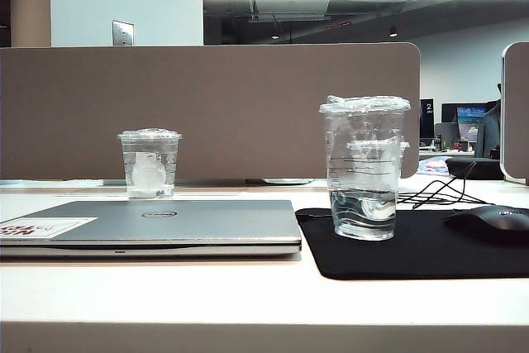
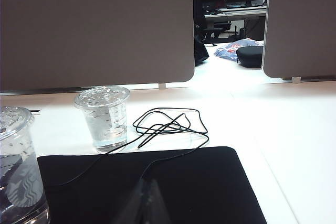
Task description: Pick up the coffee cup on the middle and place it on the right side of the laptop.
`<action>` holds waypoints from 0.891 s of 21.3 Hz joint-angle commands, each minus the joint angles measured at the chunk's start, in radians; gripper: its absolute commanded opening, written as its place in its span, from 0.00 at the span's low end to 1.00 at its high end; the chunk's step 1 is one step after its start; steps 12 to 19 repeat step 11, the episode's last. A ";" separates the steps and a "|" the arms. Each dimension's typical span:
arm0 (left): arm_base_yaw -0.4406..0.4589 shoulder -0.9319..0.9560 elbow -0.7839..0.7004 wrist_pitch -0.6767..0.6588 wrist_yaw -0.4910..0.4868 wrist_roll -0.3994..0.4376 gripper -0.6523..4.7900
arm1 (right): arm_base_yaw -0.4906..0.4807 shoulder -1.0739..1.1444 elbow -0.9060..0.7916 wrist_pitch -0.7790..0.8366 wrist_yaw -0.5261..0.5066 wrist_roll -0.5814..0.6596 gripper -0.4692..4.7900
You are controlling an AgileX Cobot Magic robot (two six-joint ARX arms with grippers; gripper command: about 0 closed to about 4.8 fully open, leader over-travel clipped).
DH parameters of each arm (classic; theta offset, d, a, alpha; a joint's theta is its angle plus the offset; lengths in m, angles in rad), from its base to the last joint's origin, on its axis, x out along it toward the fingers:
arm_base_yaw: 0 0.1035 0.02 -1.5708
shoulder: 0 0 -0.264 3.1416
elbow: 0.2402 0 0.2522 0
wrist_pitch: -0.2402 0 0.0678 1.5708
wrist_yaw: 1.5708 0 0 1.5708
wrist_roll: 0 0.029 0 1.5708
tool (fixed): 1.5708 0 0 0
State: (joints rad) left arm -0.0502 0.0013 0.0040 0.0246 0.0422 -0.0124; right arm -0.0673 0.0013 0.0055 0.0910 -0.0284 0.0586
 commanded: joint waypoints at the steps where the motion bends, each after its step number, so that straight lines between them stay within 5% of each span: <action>1: 0.001 0.000 0.003 0.007 0.003 0.004 0.11 | 0.000 -0.002 -0.004 0.018 0.000 -0.005 0.09; 19: 0.001 0.000 0.003 0.007 0.003 0.004 0.11 | 0.000 -0.002 -0.004 -0.095 0.000 -0.005 0.09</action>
